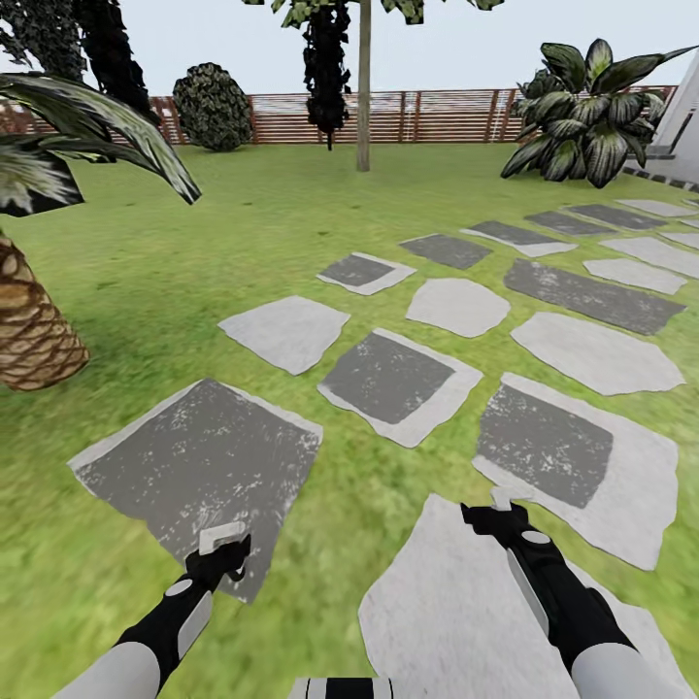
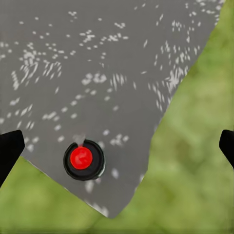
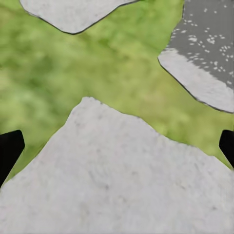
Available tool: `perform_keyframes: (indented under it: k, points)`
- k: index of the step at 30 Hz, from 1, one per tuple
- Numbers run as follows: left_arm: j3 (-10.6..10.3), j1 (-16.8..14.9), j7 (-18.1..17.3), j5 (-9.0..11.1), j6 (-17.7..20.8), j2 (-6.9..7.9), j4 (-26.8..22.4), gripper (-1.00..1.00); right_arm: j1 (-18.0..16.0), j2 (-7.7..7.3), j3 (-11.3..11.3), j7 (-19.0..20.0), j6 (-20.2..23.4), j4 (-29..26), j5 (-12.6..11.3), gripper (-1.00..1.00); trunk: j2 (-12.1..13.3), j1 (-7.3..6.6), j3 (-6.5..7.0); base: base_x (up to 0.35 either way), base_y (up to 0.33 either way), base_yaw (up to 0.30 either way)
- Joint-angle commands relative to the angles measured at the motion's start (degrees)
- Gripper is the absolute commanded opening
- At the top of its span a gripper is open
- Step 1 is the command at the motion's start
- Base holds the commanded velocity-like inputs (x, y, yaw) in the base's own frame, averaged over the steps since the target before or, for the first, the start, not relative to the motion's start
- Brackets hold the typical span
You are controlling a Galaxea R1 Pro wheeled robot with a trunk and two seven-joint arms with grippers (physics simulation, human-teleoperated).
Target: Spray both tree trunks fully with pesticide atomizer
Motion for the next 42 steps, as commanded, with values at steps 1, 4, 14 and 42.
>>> perform_keyframes:
  k: [1,4,14,42]
  points:
    - [0.00,0.00,0.00,0.00,0.00,0.00,0.00,1.00,0.00,0.00,0.00,0.00,0.00,-0.01,0.00,1.00,0.00,0.00,-0.01,0.001,-0.015,0.035]
    - [-0.04,0.03,0.00,-0.06,-0.07,0.06,-0.11,1.00,0.00,0.00,0.00,-0.07,0.00,-0.02,0.00,1.00,0.00,0.00,-0.13,0.000,-0.005,0.113]
    - [-0.79,0.00,-0.79,-0.64,-0.09,0.33,-0.09,1.00,0.00,0.00,-0.12,-0.16,0.00,-0.09,-0.06,1.00,-0.09,0.18,-2.39,0.000,0.000,0.165]
    - [-1.75,-6.68,-0.19,-9.02,-1.70,-3.98,-4.30,1.00,-3.86,-1.66,-11.42,5.73,0.28,-10.26,-0.29,1.00,-0.28,0.54,-5.88,0.000,0.000,0.028]
